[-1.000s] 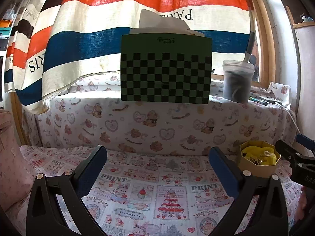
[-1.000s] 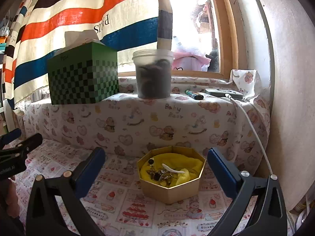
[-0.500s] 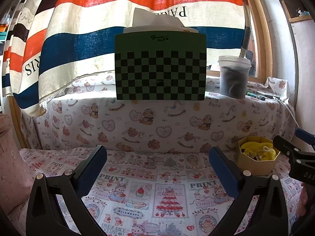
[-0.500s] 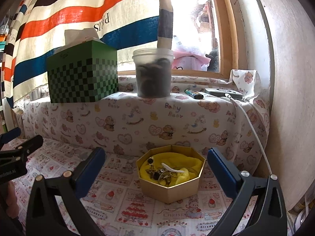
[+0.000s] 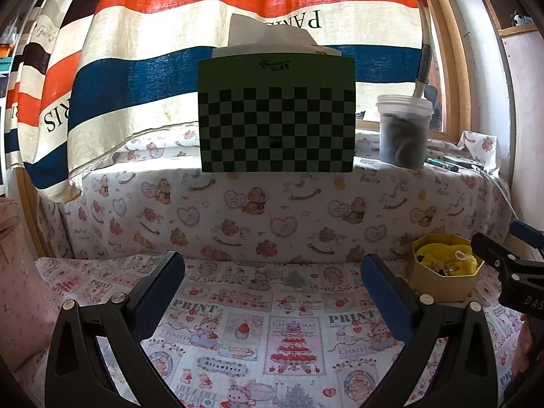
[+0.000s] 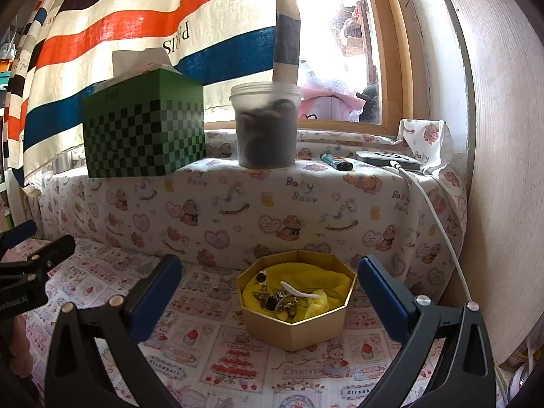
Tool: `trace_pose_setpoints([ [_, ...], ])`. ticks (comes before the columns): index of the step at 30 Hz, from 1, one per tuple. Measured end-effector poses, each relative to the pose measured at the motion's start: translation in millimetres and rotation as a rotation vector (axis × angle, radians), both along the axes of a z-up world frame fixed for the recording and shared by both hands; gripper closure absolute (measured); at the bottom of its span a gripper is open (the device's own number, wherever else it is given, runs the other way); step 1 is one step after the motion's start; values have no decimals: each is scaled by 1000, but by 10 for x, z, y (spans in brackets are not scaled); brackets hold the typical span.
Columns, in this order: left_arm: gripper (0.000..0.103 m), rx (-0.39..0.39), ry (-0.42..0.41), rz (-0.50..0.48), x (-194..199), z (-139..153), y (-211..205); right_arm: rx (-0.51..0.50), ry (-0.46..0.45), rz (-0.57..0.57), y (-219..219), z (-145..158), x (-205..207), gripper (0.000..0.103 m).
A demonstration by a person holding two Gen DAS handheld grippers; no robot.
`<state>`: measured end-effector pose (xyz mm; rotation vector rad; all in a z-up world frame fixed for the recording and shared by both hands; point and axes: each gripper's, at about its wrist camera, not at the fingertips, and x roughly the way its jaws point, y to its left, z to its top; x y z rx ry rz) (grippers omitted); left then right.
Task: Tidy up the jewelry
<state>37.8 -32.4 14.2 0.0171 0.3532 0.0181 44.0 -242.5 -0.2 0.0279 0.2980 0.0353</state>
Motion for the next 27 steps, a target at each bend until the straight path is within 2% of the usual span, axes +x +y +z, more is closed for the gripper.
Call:
trace_pose_setpoints([
  [27,1,1,4,-21,-11,6,-13,0,-1,-2,-5,4,-7,0],
])
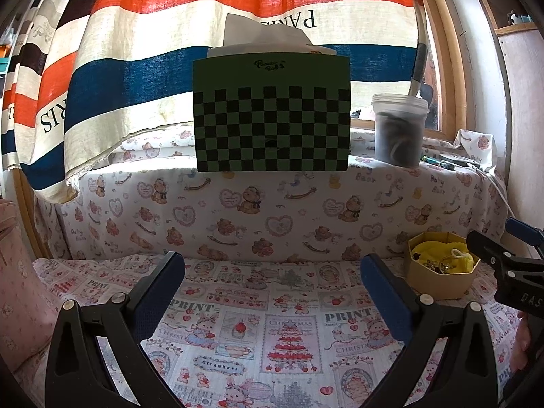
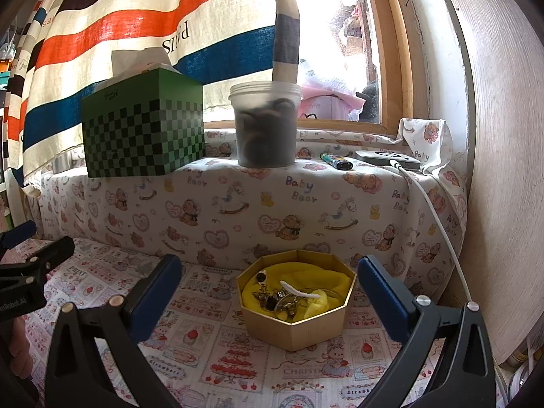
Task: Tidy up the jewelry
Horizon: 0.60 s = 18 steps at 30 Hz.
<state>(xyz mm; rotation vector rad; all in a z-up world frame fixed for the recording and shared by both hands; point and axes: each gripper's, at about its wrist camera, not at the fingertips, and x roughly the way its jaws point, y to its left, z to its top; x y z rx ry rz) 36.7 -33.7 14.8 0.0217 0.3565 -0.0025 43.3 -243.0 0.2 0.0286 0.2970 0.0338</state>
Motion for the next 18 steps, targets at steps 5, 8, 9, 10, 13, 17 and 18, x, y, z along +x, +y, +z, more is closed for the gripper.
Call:
trace_pose_setpoints([
  [5,0,1,0,1,-4,0,-12,1,0,-1,-3,-2,2,0],
  [8,0,0,2,-2,-7,0,-21,1,0,-1,-5,0,1,0],
  [9,0,1,1,-2,-9,1,-24,1,0,-1,-5,-3,1,0],
  [10,0,2,1,-1,-10,2,-26,1,0,-1,-4,-3,2,0],
  [13,0,0,3,0,-8,0,-23,1,0,-1,-2,-3,2,0],
  [17,1,0,2,-2,-5,0,-20,1,0,-2,-2,-2,2,0],
  [18,0,0,2,-2,-4,0,-19,1,0,-2,-2,-4,3,0],
])
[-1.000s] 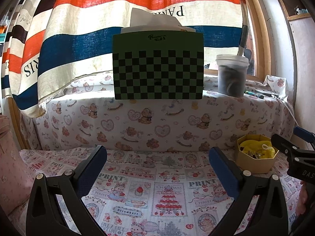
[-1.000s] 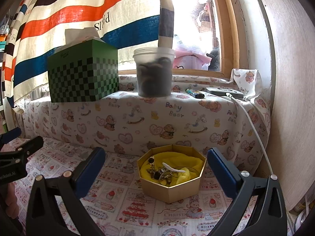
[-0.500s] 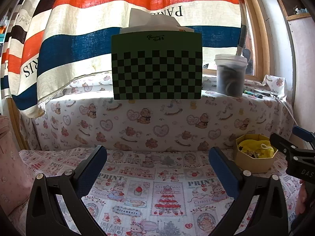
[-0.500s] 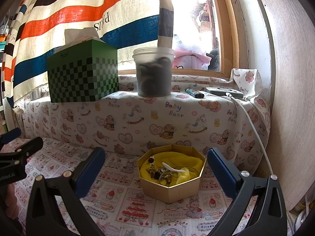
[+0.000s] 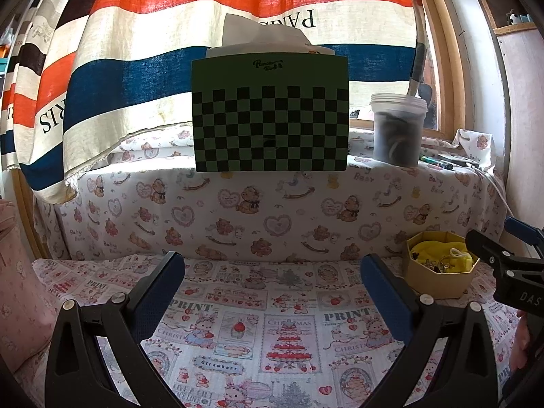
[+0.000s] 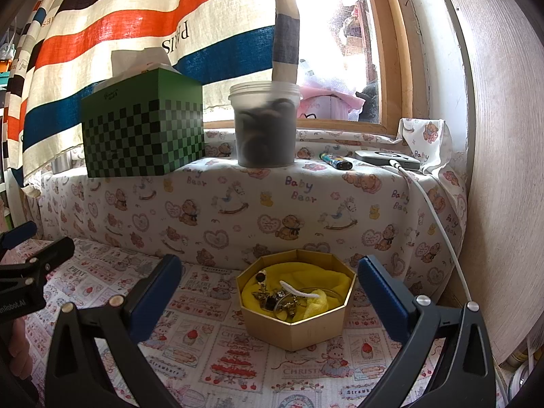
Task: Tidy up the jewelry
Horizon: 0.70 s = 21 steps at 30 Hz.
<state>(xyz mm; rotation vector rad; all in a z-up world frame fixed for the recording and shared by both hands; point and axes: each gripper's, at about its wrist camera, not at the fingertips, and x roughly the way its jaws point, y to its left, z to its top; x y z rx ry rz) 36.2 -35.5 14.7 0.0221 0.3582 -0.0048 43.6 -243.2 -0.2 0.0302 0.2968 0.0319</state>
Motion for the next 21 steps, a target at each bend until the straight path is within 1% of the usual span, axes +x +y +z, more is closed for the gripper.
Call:
trace_pose_setpoints([
  [21,0,-2,-2,-3,-12,10,-7,0,0,2,-4,0,0,0],
])
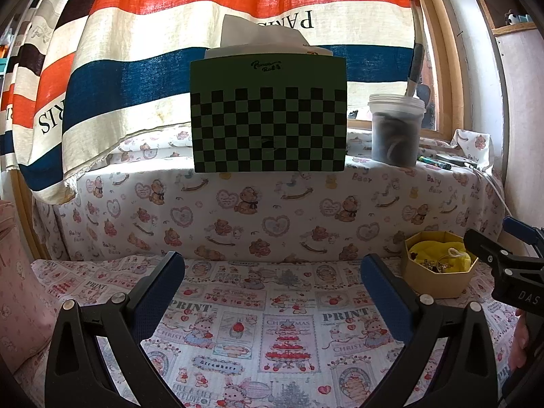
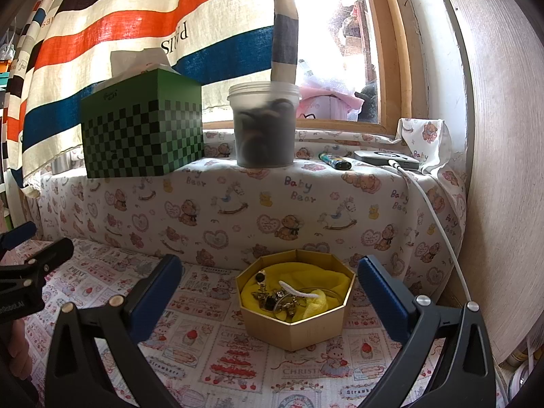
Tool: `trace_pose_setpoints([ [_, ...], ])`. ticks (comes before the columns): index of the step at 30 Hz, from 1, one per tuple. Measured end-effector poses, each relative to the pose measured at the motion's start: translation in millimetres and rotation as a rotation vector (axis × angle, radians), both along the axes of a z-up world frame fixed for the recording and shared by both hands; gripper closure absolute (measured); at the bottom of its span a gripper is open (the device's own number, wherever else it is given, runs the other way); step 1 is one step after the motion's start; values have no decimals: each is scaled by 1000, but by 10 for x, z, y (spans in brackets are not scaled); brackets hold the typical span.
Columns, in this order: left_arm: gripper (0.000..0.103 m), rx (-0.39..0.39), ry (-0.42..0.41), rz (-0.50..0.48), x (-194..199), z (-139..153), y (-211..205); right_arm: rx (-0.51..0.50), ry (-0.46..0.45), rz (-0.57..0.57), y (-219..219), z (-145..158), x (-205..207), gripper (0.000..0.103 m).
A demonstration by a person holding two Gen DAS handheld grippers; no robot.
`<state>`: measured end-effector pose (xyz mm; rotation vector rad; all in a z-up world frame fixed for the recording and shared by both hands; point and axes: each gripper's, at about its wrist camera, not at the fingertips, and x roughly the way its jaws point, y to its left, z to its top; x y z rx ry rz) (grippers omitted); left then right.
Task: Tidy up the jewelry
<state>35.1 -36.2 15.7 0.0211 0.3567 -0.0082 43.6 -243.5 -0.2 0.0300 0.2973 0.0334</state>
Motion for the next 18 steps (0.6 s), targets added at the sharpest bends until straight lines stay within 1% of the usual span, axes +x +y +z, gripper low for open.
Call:
trace_pose_setpoints([
  [18,0,2,0,1,0,-1,4,3,-1,-8,-13,-1,-1,0],
])
